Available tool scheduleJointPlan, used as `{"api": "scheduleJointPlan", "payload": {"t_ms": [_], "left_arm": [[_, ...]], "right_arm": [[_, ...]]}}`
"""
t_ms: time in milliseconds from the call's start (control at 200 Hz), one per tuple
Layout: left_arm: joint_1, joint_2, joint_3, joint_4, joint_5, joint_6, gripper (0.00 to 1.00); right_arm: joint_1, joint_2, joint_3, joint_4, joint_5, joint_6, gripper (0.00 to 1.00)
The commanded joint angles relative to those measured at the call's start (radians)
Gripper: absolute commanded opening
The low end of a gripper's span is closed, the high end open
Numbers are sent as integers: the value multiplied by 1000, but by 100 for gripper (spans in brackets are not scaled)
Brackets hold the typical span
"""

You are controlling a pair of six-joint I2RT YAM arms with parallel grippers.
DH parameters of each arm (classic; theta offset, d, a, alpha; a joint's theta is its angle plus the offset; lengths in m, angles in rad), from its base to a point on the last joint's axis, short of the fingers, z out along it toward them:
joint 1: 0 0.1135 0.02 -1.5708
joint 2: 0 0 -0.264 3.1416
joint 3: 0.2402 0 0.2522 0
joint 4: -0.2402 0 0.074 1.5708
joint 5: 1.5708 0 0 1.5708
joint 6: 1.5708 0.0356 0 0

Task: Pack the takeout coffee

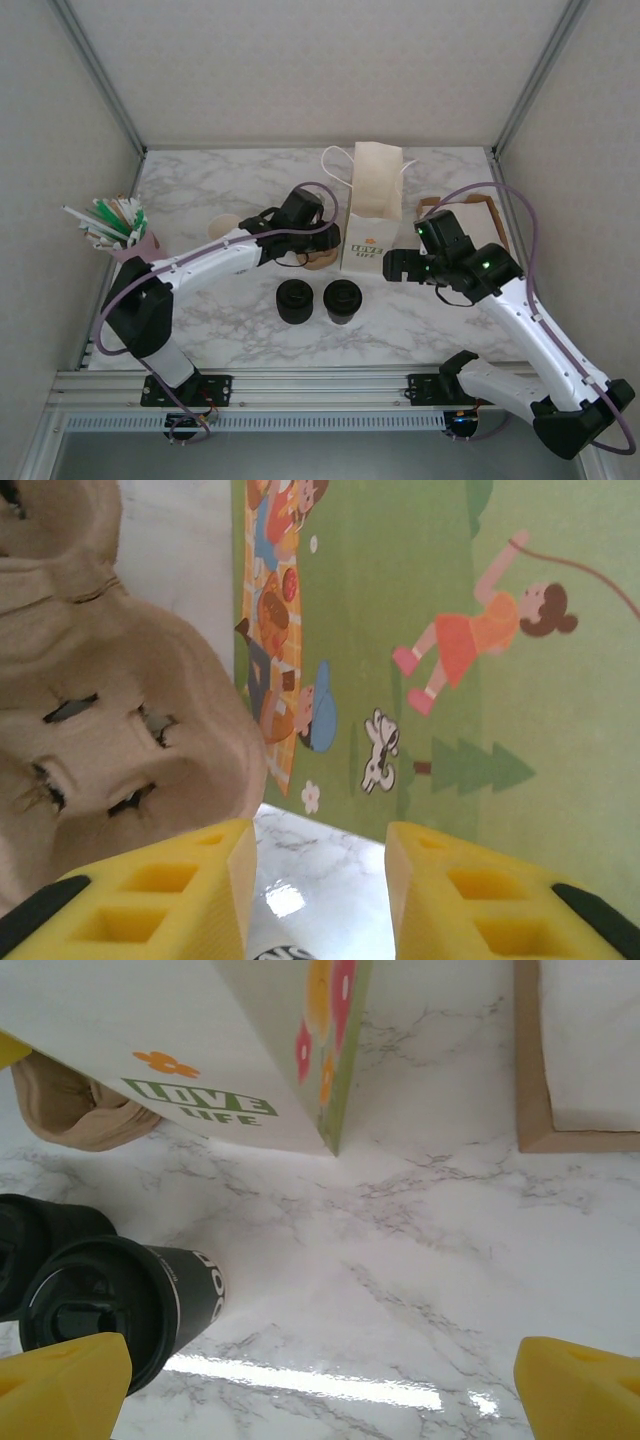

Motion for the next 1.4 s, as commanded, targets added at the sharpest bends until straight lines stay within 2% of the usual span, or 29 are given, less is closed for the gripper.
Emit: {"api": "scheduleJointPlan", "payload": {"t_ms": [0,155,446,706,801,926,1132,1397], "left_arm": [[6,30,44,42,58,10,38],[-9,54,62,74,116,12,38],[-54,128,117,99,158,0,38],[-101,189,154,156,205,-22,37],[-122,207,181,161,219,-21,37],[-124,162,149,165,192,-20,38],[-106,41,59,143,150,-13,38],[-32,-108,-52,122,127,-8,39]], "right_arm": [[-7,-16,-6,-38,57,10,99],[-9,-20,8,-52,70,5,99],[-10,-7,108,-118,54,-36,98],[-10,31,238,-174,3,-92,93],[-10,70,309,-196,-23,-112,88],[-11,150,414,-225,-46,-139,76],[-12,303,572,-247,-53,-194,50],[-18,448,702,-237,-28,-280,37]]}}
